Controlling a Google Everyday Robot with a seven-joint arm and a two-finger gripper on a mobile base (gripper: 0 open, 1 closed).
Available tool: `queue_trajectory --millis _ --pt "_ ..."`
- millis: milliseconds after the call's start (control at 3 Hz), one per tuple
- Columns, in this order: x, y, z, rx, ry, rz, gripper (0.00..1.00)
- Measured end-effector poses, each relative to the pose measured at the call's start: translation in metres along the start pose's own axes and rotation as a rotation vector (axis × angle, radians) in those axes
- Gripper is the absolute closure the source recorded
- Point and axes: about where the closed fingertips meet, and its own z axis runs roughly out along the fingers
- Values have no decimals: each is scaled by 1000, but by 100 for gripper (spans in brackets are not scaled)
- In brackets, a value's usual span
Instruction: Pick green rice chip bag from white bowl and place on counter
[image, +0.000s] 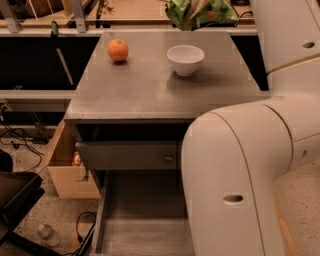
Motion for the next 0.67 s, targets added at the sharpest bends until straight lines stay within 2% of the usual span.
queue_trajectory --millis 667 --pt "-53 -32 -71 127 -134 41 100"
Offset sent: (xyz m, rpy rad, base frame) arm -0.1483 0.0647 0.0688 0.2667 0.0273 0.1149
